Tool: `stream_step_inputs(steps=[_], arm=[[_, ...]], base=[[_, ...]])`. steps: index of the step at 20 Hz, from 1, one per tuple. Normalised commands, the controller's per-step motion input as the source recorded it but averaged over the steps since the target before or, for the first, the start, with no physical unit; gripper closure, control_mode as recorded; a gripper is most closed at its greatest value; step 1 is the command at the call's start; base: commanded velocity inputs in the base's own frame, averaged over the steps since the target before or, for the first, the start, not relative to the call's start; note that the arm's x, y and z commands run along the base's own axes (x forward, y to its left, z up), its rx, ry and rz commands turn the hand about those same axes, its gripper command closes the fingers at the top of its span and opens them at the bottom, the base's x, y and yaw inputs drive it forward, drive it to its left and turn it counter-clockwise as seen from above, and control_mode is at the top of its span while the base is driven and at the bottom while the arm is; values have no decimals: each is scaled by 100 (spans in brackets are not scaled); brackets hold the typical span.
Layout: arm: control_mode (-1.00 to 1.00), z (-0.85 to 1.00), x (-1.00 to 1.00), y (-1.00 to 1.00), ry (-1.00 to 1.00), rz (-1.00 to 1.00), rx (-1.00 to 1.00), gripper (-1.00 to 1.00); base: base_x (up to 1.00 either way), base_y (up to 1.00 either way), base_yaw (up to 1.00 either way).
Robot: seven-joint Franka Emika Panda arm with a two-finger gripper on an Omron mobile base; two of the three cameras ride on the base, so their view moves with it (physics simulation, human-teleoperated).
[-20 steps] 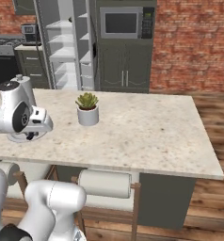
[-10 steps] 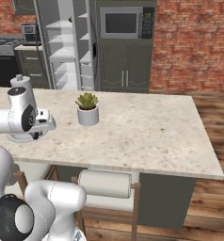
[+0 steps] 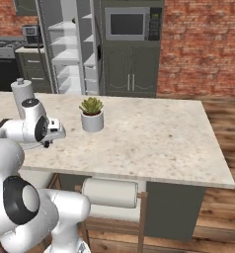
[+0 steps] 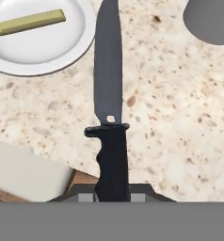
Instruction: Retrieve the butter from the fridge and place it on a plate on the dining table. Then retrieve the butter knife by the fridge and place it near the plate.
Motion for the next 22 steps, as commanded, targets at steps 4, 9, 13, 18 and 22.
stream_step_inputs(steps=[4,9,13,18,22], arm=[[-100,-35,49,18,0,0,-1,100],[-100,-32,51,34,0,0,-2,100],[-100,-27,47,26,0,0,-3,100],[-100,-34,32,15,0,-1,-6,100],[-100,-46,5,0,0,0,-4,100]], base=[[0,0,0],[0,0,0],[0,0,0],[0,0,0],[0,0,0]])
